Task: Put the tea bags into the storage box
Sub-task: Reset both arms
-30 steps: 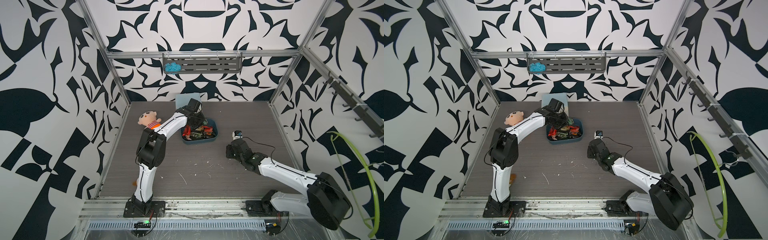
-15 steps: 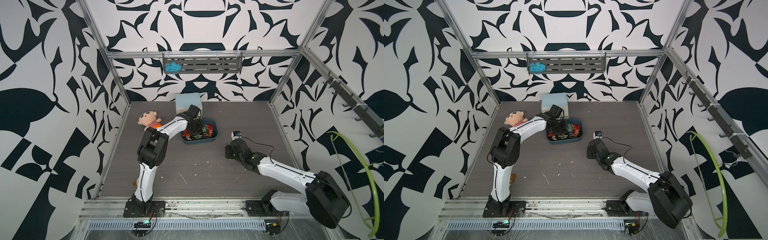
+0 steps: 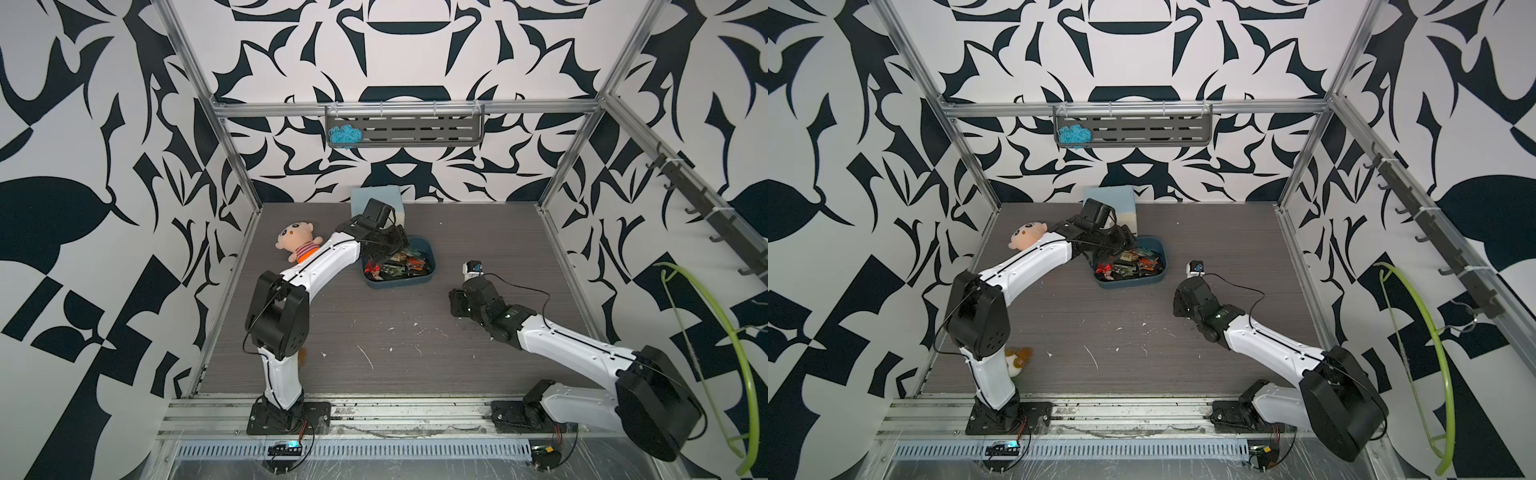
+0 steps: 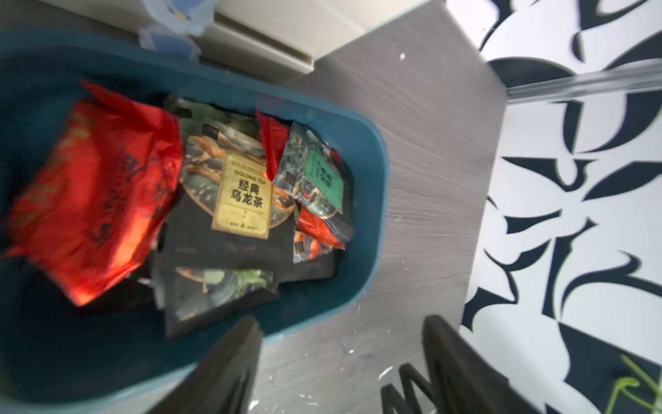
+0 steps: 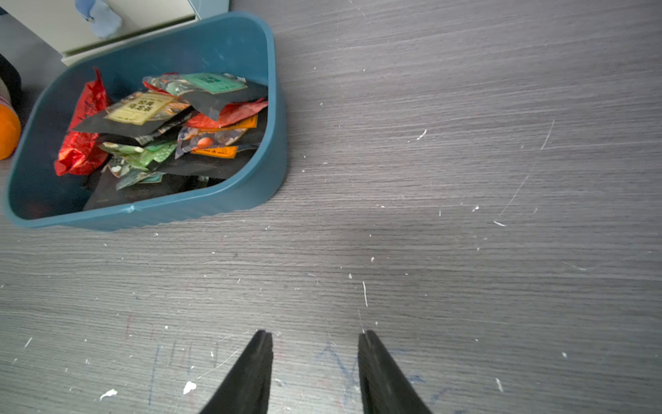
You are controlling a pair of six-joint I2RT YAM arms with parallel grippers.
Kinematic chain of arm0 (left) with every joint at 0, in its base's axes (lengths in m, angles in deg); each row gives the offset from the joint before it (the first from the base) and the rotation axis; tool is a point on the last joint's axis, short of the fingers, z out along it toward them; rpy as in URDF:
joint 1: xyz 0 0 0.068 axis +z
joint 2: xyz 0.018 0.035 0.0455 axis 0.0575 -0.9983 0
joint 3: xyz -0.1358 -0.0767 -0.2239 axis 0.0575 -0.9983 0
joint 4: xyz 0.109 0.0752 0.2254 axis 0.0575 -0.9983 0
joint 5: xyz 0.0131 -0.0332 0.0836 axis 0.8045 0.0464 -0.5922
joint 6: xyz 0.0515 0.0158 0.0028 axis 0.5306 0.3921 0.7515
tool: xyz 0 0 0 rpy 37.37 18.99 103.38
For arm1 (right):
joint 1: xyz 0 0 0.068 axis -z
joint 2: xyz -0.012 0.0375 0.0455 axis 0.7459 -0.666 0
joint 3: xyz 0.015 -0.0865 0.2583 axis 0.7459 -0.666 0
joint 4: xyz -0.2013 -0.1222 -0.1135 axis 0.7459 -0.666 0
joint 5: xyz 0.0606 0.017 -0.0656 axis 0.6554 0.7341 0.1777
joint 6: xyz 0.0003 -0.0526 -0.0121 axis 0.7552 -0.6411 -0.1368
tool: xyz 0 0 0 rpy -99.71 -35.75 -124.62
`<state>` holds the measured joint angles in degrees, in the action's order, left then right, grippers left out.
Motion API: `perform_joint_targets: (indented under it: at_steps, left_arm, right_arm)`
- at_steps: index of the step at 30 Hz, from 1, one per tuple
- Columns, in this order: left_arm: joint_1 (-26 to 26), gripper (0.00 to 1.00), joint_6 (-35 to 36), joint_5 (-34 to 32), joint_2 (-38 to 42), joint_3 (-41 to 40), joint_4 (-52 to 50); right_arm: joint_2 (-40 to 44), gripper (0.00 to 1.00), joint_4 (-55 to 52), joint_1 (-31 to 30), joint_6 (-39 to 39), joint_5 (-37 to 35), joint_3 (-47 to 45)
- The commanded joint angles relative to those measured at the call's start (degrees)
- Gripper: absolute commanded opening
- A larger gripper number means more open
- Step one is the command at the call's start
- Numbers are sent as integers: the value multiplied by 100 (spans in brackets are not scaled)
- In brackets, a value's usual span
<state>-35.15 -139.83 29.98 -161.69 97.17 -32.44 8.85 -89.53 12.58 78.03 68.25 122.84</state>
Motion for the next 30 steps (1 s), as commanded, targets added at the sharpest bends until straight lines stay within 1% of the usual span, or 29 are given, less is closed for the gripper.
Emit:
perform_joint_targets:
  at_steps: [1, 7, 10, 13, 15, 17, 20, 22, 23, 24, 25, 27, 29, 30]
  left_arm:
    - [-8, 100, 296, -566, 626, -348, -241]
    - [-22, 100, 902, -1176, 1891, -1219, -279]
    - [-22, 100, 1131, -1557, 2727, -1882, -231]
    - [-26, 100, 1330, -1860, 3763, -2812, 326]
    - [-31, 100, 1457, -2075, 4306, -3211, 446]
    - [-31, 100, 1682, -2440, 4802, -3577, 465]
    - [-31, 100, 1742, -3210, 5380, -4138, 631]
    - [-31, 100, 1730, -3698, 5663, -4484, 803]
    - [-31, 100, 1736, -3902, 5767, -4619, 877]
    - [-27, 100, 1835, -4059, 5842, -4724, 977]
    - [-31, 100, 2022, -4198, 5907, -4830, 1119]
    - [-31, 100, 2346, -4560, 5962, -5005, 1384]
    - [-15, 100, 2872, -4990, 5975, -5309, 1909]
    - [-17, 100, 3126, -5131, 5967, -5460, 2200]
  right_arm:
    - [213, 44, 200, 24, -87, -108, 39]
    - [633, 48, 363, 33, -258, -134, -165]
    - [972, 56, 492, 28, -329, -171, -335]
    - [1299, 63, 633, 33, -384, -158, -480]
    - [1481, 68, 716, 40, -411, -240, -574]
    - [1669, 74, 727, 37, -468, -314, -604]
    - [1958, 75, 737, 42, -838, -181, -561]
    - [2190, 77, 721, 41, -934, -168, -520]
    - [2341, 82, 775, 41, -1007, -81, -555]
    - [2477, 79, 819, 37, -1018, -25, -645]
    - [2638, 76, 1105, 42, -1064, 124, -824]
    - [3014, 76, 1605, 41, -1146, 252, -1171]
    - [3263, 76, 1982, 39, -1097, 49, -1440]
    - [3323, 76, 1967, 37, -1120, -143, -1460]
